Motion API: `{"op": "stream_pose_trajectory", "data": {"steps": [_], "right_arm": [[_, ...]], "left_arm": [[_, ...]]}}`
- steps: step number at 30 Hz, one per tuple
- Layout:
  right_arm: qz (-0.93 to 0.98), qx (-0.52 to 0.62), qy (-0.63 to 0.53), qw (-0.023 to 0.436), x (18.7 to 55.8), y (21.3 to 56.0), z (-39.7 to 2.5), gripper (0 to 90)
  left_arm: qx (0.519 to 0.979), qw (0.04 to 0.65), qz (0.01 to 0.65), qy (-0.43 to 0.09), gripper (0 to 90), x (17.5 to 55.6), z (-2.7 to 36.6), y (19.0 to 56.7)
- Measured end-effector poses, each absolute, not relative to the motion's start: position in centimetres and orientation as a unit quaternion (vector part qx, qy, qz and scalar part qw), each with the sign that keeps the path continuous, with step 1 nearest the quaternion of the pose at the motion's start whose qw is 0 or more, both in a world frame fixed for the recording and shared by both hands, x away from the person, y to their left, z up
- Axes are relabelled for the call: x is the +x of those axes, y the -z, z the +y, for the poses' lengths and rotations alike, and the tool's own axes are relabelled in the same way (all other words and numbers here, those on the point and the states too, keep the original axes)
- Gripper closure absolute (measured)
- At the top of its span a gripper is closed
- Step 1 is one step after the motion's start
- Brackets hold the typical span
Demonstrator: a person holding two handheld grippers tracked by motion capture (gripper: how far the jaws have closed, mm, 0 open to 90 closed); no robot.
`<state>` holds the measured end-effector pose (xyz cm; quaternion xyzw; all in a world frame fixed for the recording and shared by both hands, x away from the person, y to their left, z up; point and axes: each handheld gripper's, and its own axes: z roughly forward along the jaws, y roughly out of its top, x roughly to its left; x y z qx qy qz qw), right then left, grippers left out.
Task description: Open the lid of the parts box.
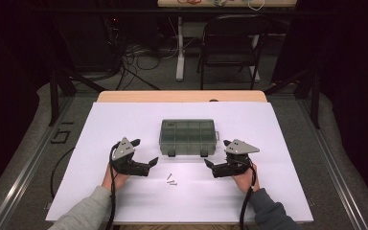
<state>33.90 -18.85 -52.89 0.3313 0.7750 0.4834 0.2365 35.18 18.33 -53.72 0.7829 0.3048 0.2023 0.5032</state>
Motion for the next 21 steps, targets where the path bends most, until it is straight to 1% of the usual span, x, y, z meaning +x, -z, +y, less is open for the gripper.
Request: {"op": "stream_pose_trajectory", "data": {"steps": [7, 8, 9, 16, 21], "right_arm": [[0.779, 0.334, -0.474, 0.237, 34.6, 53.1, -18.8, 0.5], [0.779, 0.336, -0.473, 0.239, 34.8, 53.1, -18.7, 4.1], [0.780, 0.337, -0.470, 0.238, 34.8, 53.2, -18.8, 4.8], [0.782, 0.337, -0.464, 0.244, 35.5, 53.3, -18.7, 6.4], [0.780, 0.342, -0.458, 0.255, 36.3, 53.3, -19.0, 14.7]], "left_arm": [[0.790, 0.493, 0.306, -0.200, 0.7, 35.7, 18.1, 53.8], [0.795, 0.481, 0.307, -0.204, 2.1, 36.0, 17.9, 53.9], [0.795, 0.481, 0.307, -0.204, 2.7, 36.0, 17.9, 53.9], [0.801, 0.477, 0.307, -0.194, 4.4, 36.9, 17.4, 54.2], [0.809, 0.465, 0.299, -0.199, 8.0, 37.8, 16.6, 54.5]]}}
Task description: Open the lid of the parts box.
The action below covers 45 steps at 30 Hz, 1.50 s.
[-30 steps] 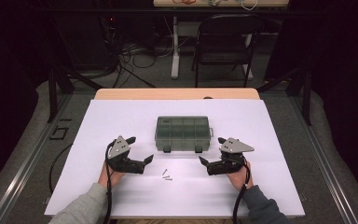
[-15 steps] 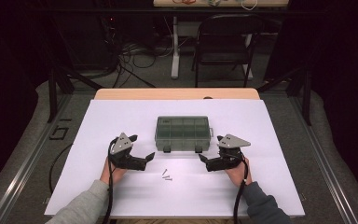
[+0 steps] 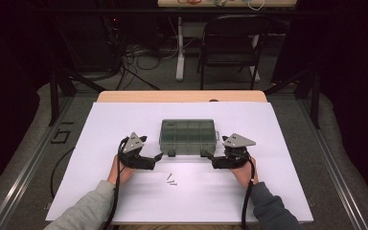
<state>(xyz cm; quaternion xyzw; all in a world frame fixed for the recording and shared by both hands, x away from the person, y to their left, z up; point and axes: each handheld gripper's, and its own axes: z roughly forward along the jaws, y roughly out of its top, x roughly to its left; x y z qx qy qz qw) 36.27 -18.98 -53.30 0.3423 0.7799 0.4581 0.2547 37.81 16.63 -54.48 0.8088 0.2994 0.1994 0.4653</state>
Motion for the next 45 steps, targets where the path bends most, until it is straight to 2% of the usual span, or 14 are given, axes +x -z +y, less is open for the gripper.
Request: {"op": "stream_pose_trajectory", "data": {"steps": [10, 11, 17, 33, 45], "right_arm": [[0.785, 0.342, -0.443, 0.267, 37.2, 54.0, -18.9, 31.1], [0.787, 0.338, -0.441, 0.269, 37.2, 54.0, -18.9, 34.9], [0.790, 0.329, -0.439, 0.275, 37.3, 54.1, -18.7, 45.6], [0.782, 0.323, -0.442, 0.299, 37.5, 53.9, -18.8, 55.4], [0.773, 0.333, -0.449, 0.299, 38.1, 53.2, -19.1, 62.4]], "left_arm": [[0.811, 0.456, 0.302, -0.210, 17.3, 38.7, 16.3, 54.9], [0.810, 0.457, 0.302, -0.212, 21.4, 38.7, 16.2, 54.9], [0.815, 0.457, 0.291, -0.208, 29.4, 39.0, 16.0, 55.2], [0.796, 0.477, 0.277, -0.248, 47.7, 39.4, 15.2, 55.1], [0.783, 0.493, 0.285, -0.252, 58.9, 40.2, 15.1, 54.5]]}}
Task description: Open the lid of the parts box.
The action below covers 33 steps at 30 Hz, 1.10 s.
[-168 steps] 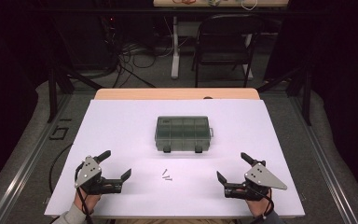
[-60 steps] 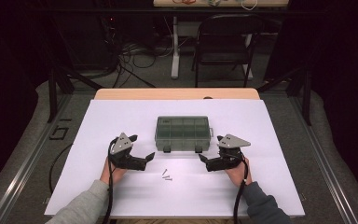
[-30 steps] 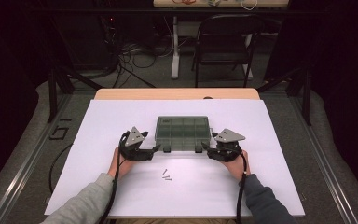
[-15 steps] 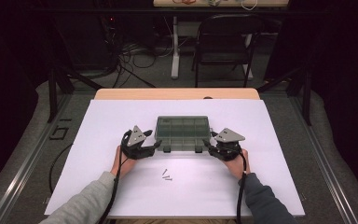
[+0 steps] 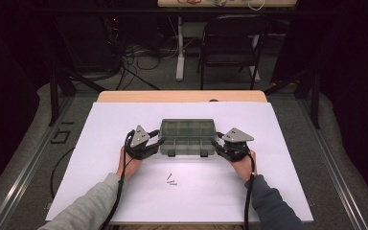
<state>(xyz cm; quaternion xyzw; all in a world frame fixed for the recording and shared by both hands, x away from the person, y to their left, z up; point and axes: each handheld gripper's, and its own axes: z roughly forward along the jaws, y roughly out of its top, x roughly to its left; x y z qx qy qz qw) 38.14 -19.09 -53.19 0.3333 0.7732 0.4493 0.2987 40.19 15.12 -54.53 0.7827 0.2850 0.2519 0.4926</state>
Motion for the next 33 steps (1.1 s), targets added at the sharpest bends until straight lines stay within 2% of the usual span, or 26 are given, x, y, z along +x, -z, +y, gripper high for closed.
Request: {"op": "stream_pose_trajectory", "data": {"steps": [10, 18, 33], "right_arm": [[0.766, 0.337, -0.453, 0.309, 38.4, 52.9, -19.2, 69.3], [0.760, 0.341, -0.460, 0.307, 38.8, 52.3, -19.5, 74.9], [0.753, 0.348, -0.471, 0.299, 39.5, 51.2, -19.7, 79.3]], "left_arm": [[0.776, 0.496, 0.284, -0.268, 62.1, 40.3, 15.0, 54.3], [0.774, 0.502, 0.284, -0.261, 65.2, 40.8, 15.2, 53.7], [0.768, 0.508, 0.294, -0.257, 70.4, 41.5, 15.3, 52.7]]}}
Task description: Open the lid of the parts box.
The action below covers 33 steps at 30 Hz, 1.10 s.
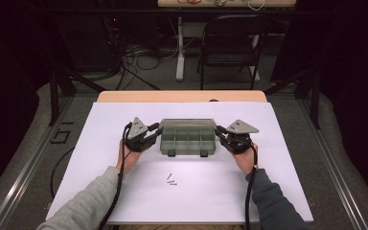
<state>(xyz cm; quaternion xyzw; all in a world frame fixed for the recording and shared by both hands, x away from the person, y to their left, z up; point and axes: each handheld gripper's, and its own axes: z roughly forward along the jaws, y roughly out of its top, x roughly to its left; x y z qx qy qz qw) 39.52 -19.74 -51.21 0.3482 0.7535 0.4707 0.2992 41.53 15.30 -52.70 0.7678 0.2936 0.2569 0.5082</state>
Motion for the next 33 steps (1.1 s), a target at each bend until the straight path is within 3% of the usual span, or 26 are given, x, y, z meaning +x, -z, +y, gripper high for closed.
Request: {"op": "stream_pose_trajectory", "data": {"steps": [33], "right_arm": [[0.751, 0.374, -0.466, 0.280, 41.7, 49.1, -19.7, 82.1]], "left_arm": [[0.764, 0.512, 0.300, -0.255, 76.6, 43.7, 15.5, 51.2]]}}
